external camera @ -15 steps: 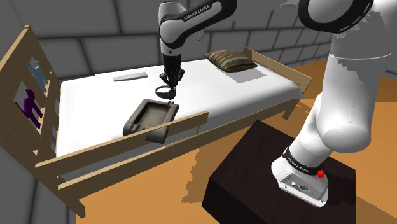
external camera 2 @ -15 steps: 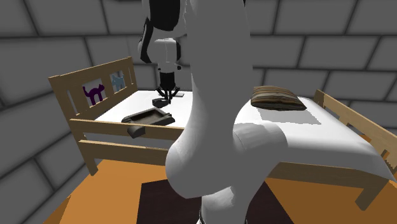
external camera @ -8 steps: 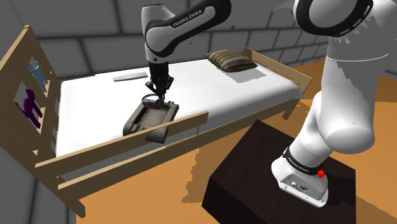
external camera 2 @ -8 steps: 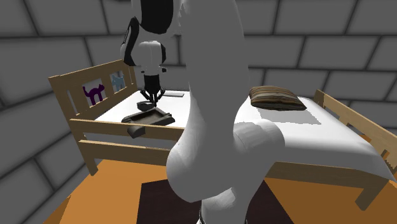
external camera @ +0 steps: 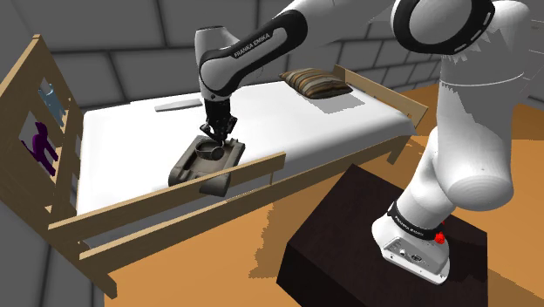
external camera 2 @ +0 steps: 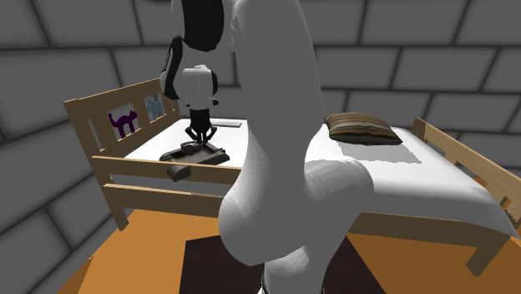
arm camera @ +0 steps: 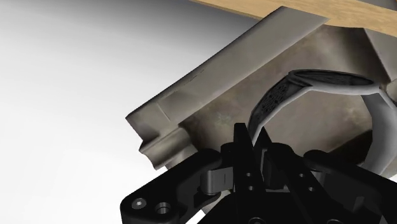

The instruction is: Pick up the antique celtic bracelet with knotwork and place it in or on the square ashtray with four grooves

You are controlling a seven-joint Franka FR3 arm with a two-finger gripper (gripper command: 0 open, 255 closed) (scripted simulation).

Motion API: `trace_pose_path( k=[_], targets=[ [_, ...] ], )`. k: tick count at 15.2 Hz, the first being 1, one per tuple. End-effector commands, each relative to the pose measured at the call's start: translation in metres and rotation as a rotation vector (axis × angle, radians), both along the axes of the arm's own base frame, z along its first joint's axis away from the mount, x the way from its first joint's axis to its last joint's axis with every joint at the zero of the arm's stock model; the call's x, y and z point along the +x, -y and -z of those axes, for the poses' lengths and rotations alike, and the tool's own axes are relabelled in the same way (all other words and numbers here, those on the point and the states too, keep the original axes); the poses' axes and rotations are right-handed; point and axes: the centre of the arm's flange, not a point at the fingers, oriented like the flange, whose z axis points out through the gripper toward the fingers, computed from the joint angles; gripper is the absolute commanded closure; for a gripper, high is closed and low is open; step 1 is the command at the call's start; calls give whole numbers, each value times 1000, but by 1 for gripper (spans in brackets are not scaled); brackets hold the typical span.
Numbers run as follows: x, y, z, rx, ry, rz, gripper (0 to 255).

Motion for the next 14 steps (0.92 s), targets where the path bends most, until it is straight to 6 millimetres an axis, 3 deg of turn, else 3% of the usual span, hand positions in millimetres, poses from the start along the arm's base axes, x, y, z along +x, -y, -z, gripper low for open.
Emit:
trace_pose_path(
  k=[1,10,11,14],
  targets=[
    [1,0,10,0,1,0,255],
    [1,0,15,0,1,0,255],
    [1,0,15,0,1,0,0],
    [1,0,15,0,1,0,0]
  ],
)
